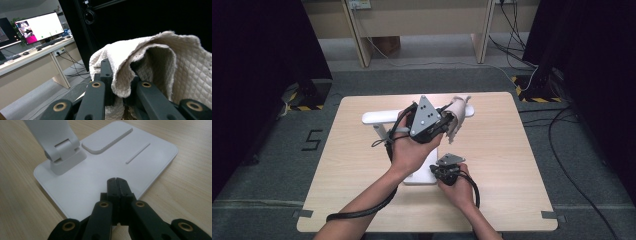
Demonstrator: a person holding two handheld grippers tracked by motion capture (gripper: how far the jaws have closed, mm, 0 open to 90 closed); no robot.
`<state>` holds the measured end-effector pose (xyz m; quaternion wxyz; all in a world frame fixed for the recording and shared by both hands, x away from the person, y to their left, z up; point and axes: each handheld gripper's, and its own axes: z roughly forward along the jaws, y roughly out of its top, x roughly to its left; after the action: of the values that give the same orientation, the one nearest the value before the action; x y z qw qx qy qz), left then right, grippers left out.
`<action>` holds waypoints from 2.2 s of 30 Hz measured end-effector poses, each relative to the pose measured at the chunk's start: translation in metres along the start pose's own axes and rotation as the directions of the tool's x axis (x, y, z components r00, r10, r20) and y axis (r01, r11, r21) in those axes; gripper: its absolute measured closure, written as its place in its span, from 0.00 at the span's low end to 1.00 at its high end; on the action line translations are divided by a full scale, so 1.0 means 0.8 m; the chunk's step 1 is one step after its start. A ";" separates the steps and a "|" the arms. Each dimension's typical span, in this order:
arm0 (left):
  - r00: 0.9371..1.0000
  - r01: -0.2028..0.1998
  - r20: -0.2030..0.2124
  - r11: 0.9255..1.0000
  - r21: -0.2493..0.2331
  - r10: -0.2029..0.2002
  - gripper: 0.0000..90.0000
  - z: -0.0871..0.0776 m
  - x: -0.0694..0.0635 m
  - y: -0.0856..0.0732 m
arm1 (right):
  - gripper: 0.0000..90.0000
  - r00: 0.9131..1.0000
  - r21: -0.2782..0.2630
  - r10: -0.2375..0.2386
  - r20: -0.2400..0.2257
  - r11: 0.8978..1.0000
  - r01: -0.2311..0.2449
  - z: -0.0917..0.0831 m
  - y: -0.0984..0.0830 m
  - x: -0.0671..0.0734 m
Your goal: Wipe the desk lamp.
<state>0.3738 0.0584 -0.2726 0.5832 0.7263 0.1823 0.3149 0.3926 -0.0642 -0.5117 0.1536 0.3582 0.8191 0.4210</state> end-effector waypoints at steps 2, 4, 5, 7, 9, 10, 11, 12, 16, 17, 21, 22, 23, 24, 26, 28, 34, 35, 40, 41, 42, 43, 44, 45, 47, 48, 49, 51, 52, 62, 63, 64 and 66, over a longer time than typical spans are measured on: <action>1.000 -0.001 0.006 1.000 0.001 0.001 0.91 0.003 -0.002 0.001 | 1.00 1.000 -0.001 0.002 -0.001 1.000 -0.002 0.000 0.000 0.000; 1.000 -0.001 0.007 1.000 0.001 0.001 0.91 0.005 -0.003 0.002 | 1.00 1.000 -0.001 0.004 0.000 1.000 -0.004 0.000 0.000 0.000; 1.000 0.000 0.009 1.000 0.001 0.000 0.91 0.006 -0.004 0.002 | 1.00 1.000 -0.001 0.003 0.000 1.000 -0.003 0.000 0.000 0.000; 1.000 -0.003 0.012 1.000 0.001 0.003 0.91 0.008 -0.006 0.003 | 1.00 1.000 -0.004 0.004 -0.001 1.000 -0.004 0.000 0.000 0.000; 1.000 -0.005 0.016 1.000 0.003 0.005 0.91 0.011 -0.008 0.004 | 1.00 1.000 -0.006 0.003 -0.002 1.000 -0.003 0.000 -0.001 0.000; 1.000 -0.004 0.017 1.000 0.001 0.004 0.91 0.011 -0.009 0.004 | 1.00 1.000 -0.005 0.003 -0.002 1.000 -0.003 0.000 -0.001 0.000; 1.000 -0.006 0.020 1.000 0.001 0.006 0.91 0.012 -0.010 0.005 | 1.00 1.000 -0.005 0.003 -0.002 1.000 -0.003 0.000 -0.001 0.000; 1.000 -0.007 0.021 1.000 0.002 0.007 0.91 0.013 -0.010 0.005 | 1.00 1.000 -0.005 0.002 -0.002 1.000 -0.002 0.000 -0.001 0.000; 1.000 -0.013 0.029 1.000 -0.001 0.013 0.91 0.015 -0.014 0.006 | 1.00 1.000 -0.006 0.001 -0.002 1.000 -0.001 0.000 -0.001 0.000; 0.999 -0.017 0.032 1.000 -0.002 0.017 0.91 0.015 -0.015 0.007 | 1.00 1.000 -0.007 0.001 -0.002 1.000 -0.001 0.000 -0.001 0.000; 0.998 -0.029 0.051 1.000 -0.008 0.029 0.91 0.016 -0.020 0.008 | 1.00 1.000 -0.008 0.003 -0.001 1.000 -0.003 0.000 -0.001 0.000; 0.998 -0.029 0.054 1.000 -0.011 0.029 0.91 0.016 -0.021 0.008 | 1.00 1.000 -0.008 0.003 -0.001 1.000 -0.003 0.000 -0.001 0.000; 0.998 -0.032 0.059 0.999 -0.011 0.032 0.91 0.015 -0.023 0.008 | 1.00 1.000 -0.008 0.002 -0.001 1.000 -0.002 0.000 -0.001 0.000; 0.998 -0.034 0.061 0.999 -0.011 0.035 0.91 0.014 -0.024 0.008 | 1.00 1.000 -0.009 0.000 -0.001 1.000 0.000 0.000 -0.001 0.000; 0.997 -0.035 0.070 0.999 -0.015 0.036 0.91 0.012 -0.028 0.008 | 1.00 1.000 -0.010 0.000 0.000 1.000 0.000 0.000 -0.001 0.000; 0.996 -0.038 0.079 0.999 -0.018 0.039 0.91 0.009 -0.032 0.008 | 1.00 1.000 -0.010 0.000 -0.001 1.000 0.000 0.000 -0.001 0.000; 0.993 -0.051 0.109 0.999 -0.011 0.052 0.91 -0.009 -0.043 -0.001 | 1.00 1.000 -0.006 -0.004 0.002 1.000 0.004 0.000 -0.001 0.000; 0.992 -0.049 0.114 0.999 -0.010 0.049 0.91 -0.012 -0.044 -0.003 | 1.00 1.000 -0.007 -0.004 0.003 1.000 0.004 0.000 -0.001 0.000; 0.991 -0.044 0.123 0.999 0.013 0.042 0.91 -0.037 -0.046 -0.022 | 1.00 1.000 -0.007 -0.007 0.003 1.000 0.007 0.000 -0.001 0.000; 0.992 -0.044 0.121 0.999 0.016 0.042 0.91 -0.041 -0.045 -0.026 | 1.00 1.000 -0.008 -0.006 0.003 1.000 0.006 0.000 -0.001 0.000; 0.992 -0.039 0.119 0.999 0.020 0.036 0.91 -0.046 -0.045 -0.031 | 1.00 1.000 -0.007 -0.007 0.002 1.000 0.007 0.000 -0.001 0.000; 0.993 -0.035 0.116 0.999 0.026 0.031 0.91 -0.053 -0.043 -0.036 | 1.00 1.000 -0.008 -0.008 0.003 1.000 0.008 0.000 -0.001 0.000; 0.993 -0.031 0.111 0.999 0.028 0.028 0.91 -0.057 -0.042 -0.040 | 1.00 1.000 -0.007 -0.007 0.003 1.000 0.007 0.000 -0.001 0.000; 0.994 -0.024 0.105 0.999 0.033 0.020 0.91 -0.063 -0.040 -0.045 | 1.00 1.000 -0.007 -0.006 0.003 1.000 0.006 0.000 -0.001 0.000; 0.997 -0.012 0.080 0.999 0.043 0.008 0.91 -0.075 -0.035 -0.057 | 1.00 1.000 -0.009 -0.009 0.003 1.000 0.009 0.000 -0.001 0.000; 0.998 -0.003 0.069 0.999 0.049 -0.001 0.91 -0.080 -0.032 -0.062 | 1.00 1.000 -0.008 -0.009 0.004 1.000 0.010 0.000 -0.001 0.000; 0.998 0.009 0.055 0.999 0.053 -0.012 0.91 -0.086 -0.028 -0.066 | 1.00 1.000 -0.007 -0.007 0.003 1.000 0.007 0.000 -0.001 0.000; 1.000 0.015 0.014 0.998 0.057 -0.015 0.91 -0.095 -0.021 -0.074 | 1.00 1.000 -0.007 -0.007 0.003 1.000 0.007 0.000 -0.001 0.000; 1.000 0.015 -0.003 0.998 0.064 -0.015 0.91 -0.099 -0.018 -0.078 | 1.00 1.000 -0.007 -0.005 0.003 1.000 0.005 0.000 -0.001 0.000; 0.989 0.049 -0.145 0.994 0.096 -0.035 0.91 -0.130 0.009 -0.101 | 1.00 1.000 -0.008 -0.005 0.002 1.000 0.005 0.000 -0.001 0.000; 0.986 0.050 -0.164 0.994 0.096 -0.033 0.91 -0.133 0.012 -0.101 | 1.00 1.000 -0.008 -0.005 0.002 1.000 0.005 0.000 -0.001 0.000; 0.983 0.051 -0.182 0.994 0.096 -0.033 0.91 -0.136 0.014 -0.101 | 1.00 1.000 -0.008 -0.005 0.002 1.000 0.005 0.000 -0.001 0.000; 0.976 0.055 -0.215 0.993 0.100 -0.032 0.91 -0.141 0.018 -0.101 | 1.00 1.000 -0.008 -0.005 0.003 1.000 0.005 0.000 -0.001 0.000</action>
<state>0.3174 0.1707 -0.3332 0.5281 0.7139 0.2759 0.3678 0.3920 -0.0645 -0.5125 0.1574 0.3562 0.8181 0.4232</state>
